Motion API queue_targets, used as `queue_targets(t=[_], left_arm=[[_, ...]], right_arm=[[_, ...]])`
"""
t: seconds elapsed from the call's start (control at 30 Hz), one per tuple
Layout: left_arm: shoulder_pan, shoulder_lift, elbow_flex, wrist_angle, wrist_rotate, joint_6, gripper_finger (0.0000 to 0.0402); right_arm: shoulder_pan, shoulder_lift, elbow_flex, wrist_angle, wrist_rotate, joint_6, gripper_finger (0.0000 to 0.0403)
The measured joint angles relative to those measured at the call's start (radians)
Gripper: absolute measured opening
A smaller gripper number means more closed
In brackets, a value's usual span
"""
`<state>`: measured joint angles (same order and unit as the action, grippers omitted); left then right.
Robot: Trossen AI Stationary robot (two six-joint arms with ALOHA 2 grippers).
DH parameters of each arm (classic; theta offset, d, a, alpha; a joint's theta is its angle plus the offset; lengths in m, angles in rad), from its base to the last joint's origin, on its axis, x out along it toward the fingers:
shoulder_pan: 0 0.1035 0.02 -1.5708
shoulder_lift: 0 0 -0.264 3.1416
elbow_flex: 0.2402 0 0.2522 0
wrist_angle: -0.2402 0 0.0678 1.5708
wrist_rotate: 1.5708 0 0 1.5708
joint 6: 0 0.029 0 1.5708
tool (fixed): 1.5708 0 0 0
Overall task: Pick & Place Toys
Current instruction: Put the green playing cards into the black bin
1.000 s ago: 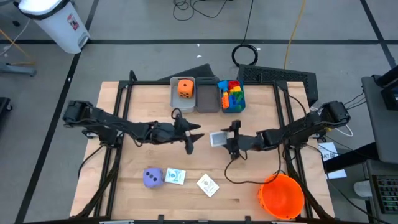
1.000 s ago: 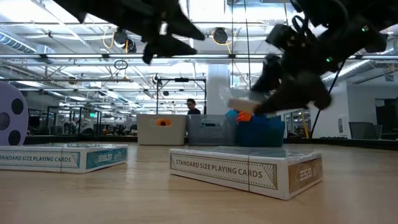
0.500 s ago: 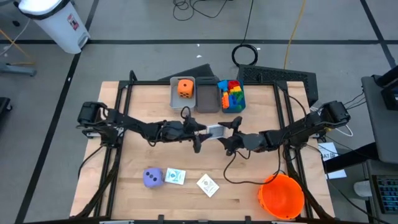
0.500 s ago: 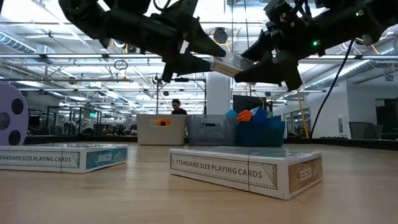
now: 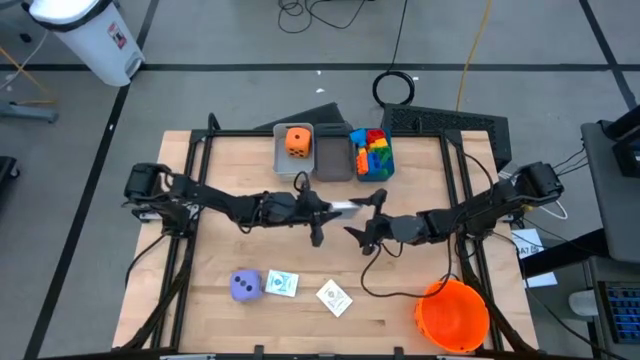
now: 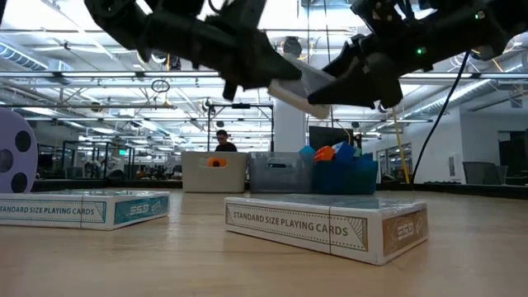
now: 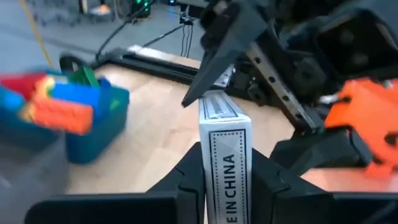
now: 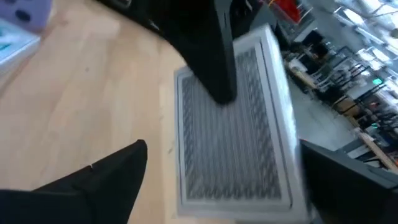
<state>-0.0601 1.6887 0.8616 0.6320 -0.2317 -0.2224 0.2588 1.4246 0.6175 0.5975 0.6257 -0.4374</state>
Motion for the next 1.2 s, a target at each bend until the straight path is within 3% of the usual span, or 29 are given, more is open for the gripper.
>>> queue_targets(t=[0.2, 0.37, 0.43, 0.57, 0.77, 1.0, 1.2], left_arm=[[0.038, -0.16, -0.002, -0.113, -0.06, 0.155, 0.0068], [0.132, -0.209, 0.02, -0.133, -0.279, 0.41, 0.0068], [0.177, -0.2, 0.05, -0.26, -0.282, 0.42, 0.0068], [0.284, -0.135, 0.167, -0.462, -0.236, 0.405, 0.0068], [0.352, 0.068, 0.328, -0.56, -0.168, 0.455, 0.0068], [0.386, 0.25, 0.482, -0.659, -0.204, 0.504, 0.0071], [0.389, 0.285, 0.529, -0.688, -0.279, 0.54, 0.0138]], right_arm=[[0.018, -0.024, 0.001, 0.004, 0.068, 0.032, 0.0381], [0.028, -0.061, -0.005, -0.023, 0.153, 0.033, 0.0378], [0.024, -0.083, -0.004, -0.017, 0.161, 0.038, 0.0378], [0.022, -0.109, -0.005, -0.019, 0.155, 0.065, 0.0379], [0.018, -0.123, -0.005, -0.019, 0.154, 0.085, 0.0379], [0.018, -0.124, -0.006, -0.08, 0.155, 0.116, 0.0379], [0.018, -0.124, -0.006, -0.095, 0.155, 0.114, 0.0379]])
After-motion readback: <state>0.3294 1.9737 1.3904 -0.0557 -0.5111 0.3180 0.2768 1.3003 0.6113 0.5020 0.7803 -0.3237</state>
